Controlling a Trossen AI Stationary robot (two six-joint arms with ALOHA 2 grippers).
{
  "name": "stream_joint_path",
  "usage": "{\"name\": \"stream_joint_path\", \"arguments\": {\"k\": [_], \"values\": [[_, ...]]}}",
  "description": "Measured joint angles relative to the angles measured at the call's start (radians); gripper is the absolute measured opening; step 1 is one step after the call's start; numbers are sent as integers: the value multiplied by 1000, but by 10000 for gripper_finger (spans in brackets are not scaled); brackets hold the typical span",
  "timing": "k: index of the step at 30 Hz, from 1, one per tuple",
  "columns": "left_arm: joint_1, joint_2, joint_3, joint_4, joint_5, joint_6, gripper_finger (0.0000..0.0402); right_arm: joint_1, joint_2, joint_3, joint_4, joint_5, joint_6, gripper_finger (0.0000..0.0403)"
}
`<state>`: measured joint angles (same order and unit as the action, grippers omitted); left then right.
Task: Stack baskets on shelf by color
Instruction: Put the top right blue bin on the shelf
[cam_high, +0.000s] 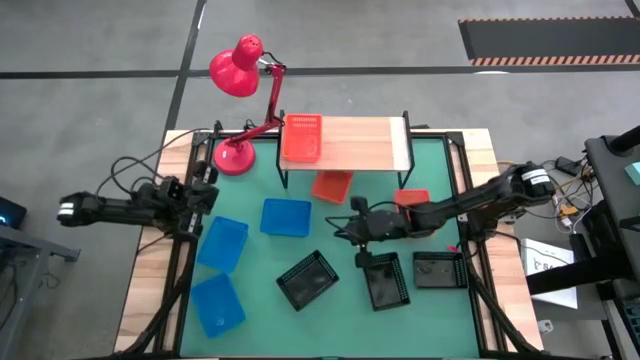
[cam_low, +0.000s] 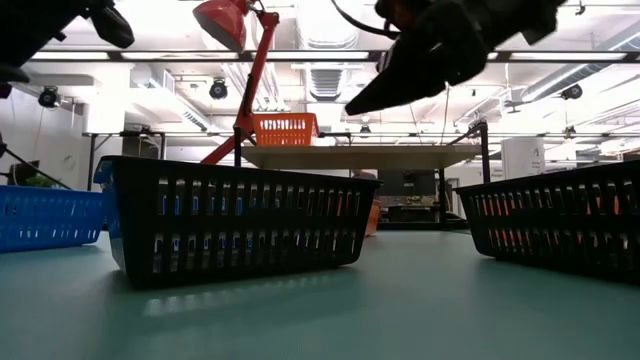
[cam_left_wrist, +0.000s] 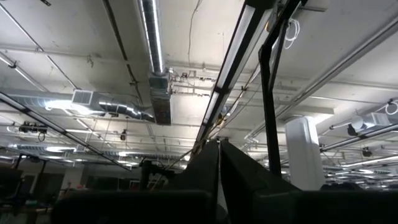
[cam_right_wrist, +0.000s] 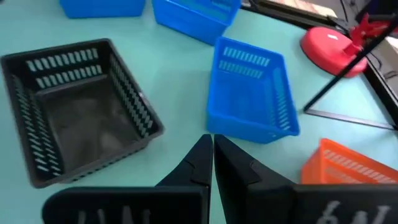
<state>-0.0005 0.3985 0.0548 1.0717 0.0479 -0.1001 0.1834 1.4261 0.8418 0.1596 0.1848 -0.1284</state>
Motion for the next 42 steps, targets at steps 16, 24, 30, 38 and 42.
{"name": "stream_joint_path", "arguments": {"k": [16,24,30,38,42], "values": [[0,193,21,95,2,-60,0,127,0,-63,112,21,7,8],[0,288,38,225,2,-76,0,227,0,-65,108,131,31,8],[0,332,77,238,2,-67,0,293,1,-65,116,213,44,8],[0,376,127,238,1,-50,0,358,1,-66,148,272,78,8],[0,387,144,242,1,-34,0,390,1,-66,183,290,57,8]]}}
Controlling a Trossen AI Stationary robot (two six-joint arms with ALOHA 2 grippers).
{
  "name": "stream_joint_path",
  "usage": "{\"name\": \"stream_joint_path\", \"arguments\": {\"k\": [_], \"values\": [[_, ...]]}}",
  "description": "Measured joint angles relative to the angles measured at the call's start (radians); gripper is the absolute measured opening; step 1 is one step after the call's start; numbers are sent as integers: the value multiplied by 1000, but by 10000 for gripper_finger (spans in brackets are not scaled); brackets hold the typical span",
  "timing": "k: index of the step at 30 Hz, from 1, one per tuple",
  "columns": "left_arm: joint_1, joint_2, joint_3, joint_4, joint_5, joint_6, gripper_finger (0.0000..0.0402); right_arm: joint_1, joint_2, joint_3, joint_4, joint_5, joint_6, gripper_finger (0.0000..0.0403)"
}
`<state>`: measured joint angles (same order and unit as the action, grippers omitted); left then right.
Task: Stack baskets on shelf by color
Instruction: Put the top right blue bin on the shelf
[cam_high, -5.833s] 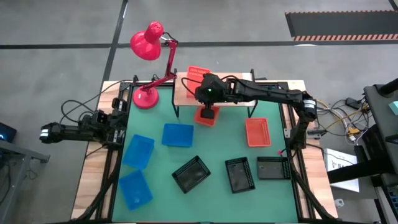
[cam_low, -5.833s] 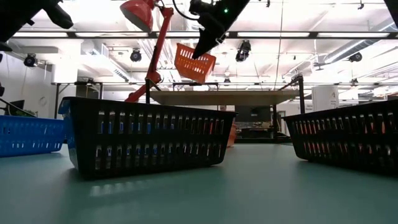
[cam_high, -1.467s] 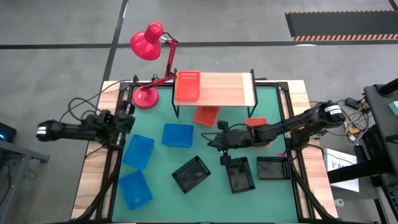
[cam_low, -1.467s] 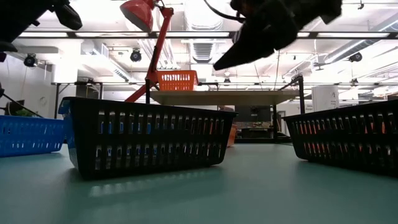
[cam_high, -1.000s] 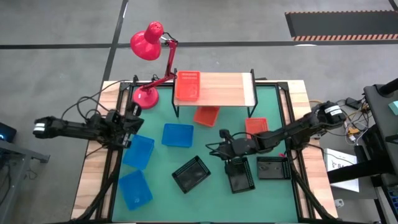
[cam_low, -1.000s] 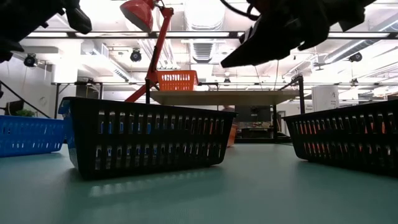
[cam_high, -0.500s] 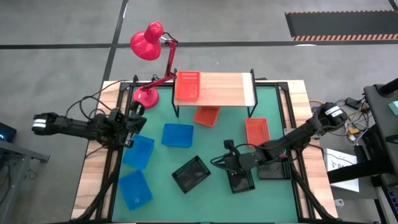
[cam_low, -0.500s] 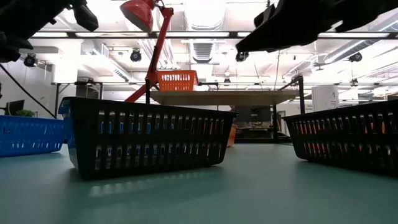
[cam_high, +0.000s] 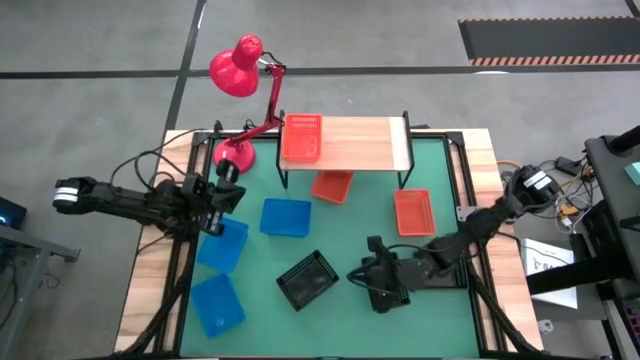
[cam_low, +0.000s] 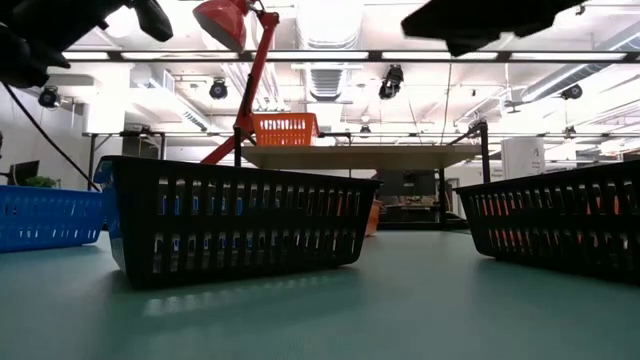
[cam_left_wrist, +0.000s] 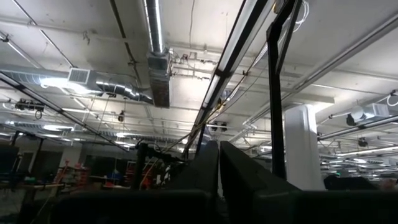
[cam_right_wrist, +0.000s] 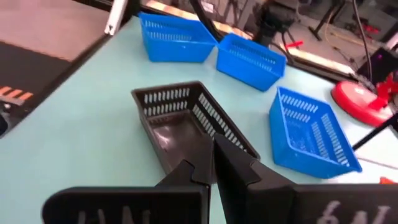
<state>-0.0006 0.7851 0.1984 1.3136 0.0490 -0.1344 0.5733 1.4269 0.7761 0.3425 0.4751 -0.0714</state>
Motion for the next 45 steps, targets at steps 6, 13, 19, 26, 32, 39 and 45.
{"name": "stream_joint_path", "arguments": {"k": [6,13,19,26,32,39,45], "values": [[1,13,12,14,0,20,0,29,0,0,47,6,-22,8],[0,11,15,14,0,20,0,33,1,-1,53,50,-41,8],[0,10,13,15,0,20,0,33,1,-43,123,50,-48,8],[0,14,11,10,0,20,0,30,1,-183,386,53,-59,8],[0,12,11,14,0,66,0,30,1,-273,542,66,-52,8],[0,13,9,12,0,69,0,25,1,-304,561,139,-33,8],[0,20,8,3,0,71,0,24,1,-293,557,139,-33,9]]}}
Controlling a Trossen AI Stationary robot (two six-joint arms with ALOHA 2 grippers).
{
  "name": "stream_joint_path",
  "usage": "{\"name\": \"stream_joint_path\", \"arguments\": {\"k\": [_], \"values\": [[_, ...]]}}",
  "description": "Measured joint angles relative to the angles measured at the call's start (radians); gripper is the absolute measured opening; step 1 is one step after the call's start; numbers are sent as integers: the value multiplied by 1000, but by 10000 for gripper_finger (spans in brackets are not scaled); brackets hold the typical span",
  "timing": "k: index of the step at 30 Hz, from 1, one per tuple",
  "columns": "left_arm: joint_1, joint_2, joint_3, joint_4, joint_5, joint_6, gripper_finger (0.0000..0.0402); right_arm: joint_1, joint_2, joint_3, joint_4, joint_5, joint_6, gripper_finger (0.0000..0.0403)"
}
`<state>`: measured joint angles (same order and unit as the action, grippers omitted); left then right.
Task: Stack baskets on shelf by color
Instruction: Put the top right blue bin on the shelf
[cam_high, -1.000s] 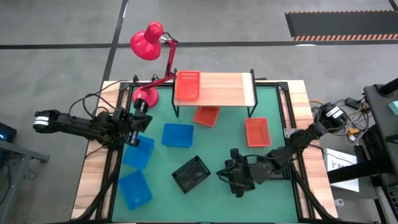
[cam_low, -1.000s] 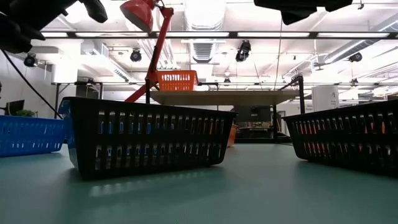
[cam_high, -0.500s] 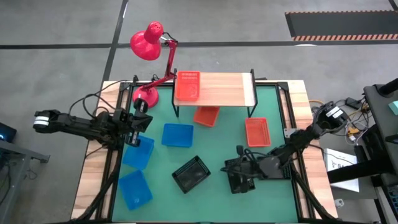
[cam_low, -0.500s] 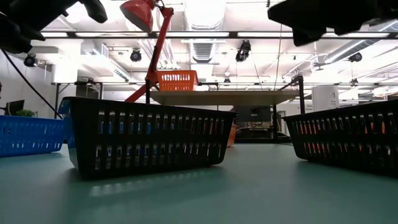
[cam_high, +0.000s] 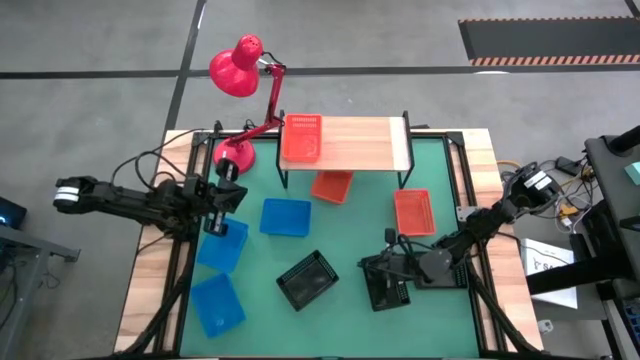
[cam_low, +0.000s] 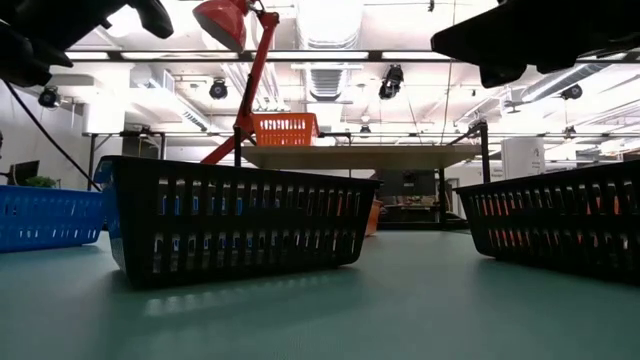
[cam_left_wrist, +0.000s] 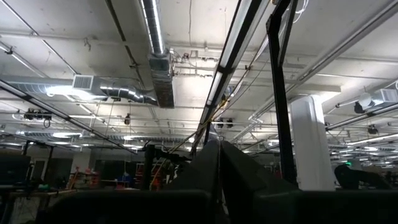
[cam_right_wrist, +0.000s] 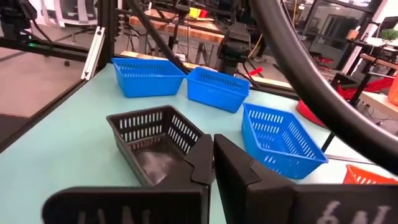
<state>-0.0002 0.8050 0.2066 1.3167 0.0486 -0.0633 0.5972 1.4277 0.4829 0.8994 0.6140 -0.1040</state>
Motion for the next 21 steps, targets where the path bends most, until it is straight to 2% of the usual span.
{"name": "stream_joint_path", "arguments": {"k": [6,15,21], "values": [[0,20,-1,1,0,-2,0,0,0,15,-13,43,-1,25],[0,63,3,5,0,-1,0,0,0,16,-11,95,11,94],[-1,162,10,4,0,-11,0,0,0,16,-8,96,20,133]]}}
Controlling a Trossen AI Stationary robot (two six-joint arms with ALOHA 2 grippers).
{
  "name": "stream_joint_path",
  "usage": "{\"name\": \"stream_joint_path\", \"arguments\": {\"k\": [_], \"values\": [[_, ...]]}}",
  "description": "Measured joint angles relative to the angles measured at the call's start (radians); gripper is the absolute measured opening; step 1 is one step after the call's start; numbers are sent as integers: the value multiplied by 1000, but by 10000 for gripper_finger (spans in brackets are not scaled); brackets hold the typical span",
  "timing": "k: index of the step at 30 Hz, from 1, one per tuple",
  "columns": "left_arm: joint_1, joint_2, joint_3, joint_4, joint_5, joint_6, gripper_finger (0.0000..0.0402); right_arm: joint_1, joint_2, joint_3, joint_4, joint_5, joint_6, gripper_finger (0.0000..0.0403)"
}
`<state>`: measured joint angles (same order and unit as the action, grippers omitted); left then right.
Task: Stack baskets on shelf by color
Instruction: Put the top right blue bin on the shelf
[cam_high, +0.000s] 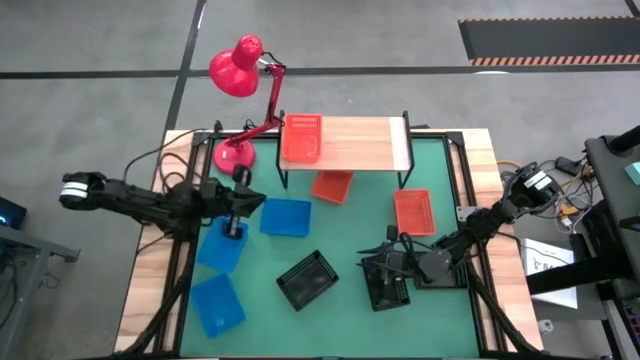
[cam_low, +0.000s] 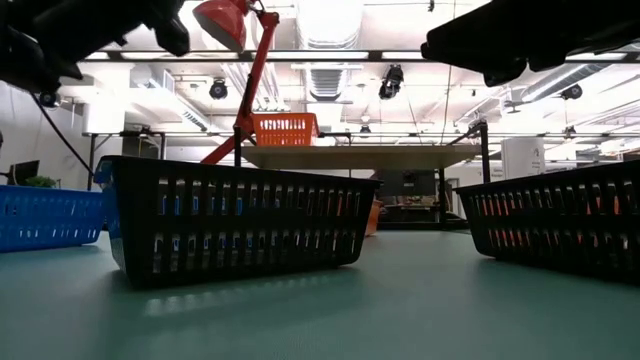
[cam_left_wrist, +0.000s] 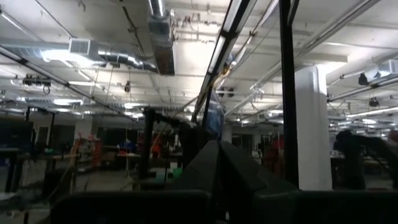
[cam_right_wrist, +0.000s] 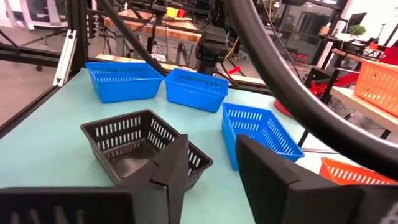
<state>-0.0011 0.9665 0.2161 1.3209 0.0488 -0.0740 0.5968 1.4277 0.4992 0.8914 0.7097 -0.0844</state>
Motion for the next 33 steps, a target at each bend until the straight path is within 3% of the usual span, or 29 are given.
{"name": "stream_joint_path", "arguments": {"k": [8,14,21,25,31,33], "values": [[-1,168,42,3,5,-85,0,0,0,0,1,1,25,151],[-32,286,93,-3,104,-131,0,0,0,0,0,0,25,144],[-104,340,154,-121,127,-131,0,0,0,0,0,0,24,146],[-137,329,228,-371,83,-130,0,0,0,0,1,0,22,143],[-188,306,395,-1015,-108,-130,0,-10,0,9,-8,1,30,142],[-201,306,444,-1153,-155,-128,0,-25,-1,29,-55,1,42,145]]}}
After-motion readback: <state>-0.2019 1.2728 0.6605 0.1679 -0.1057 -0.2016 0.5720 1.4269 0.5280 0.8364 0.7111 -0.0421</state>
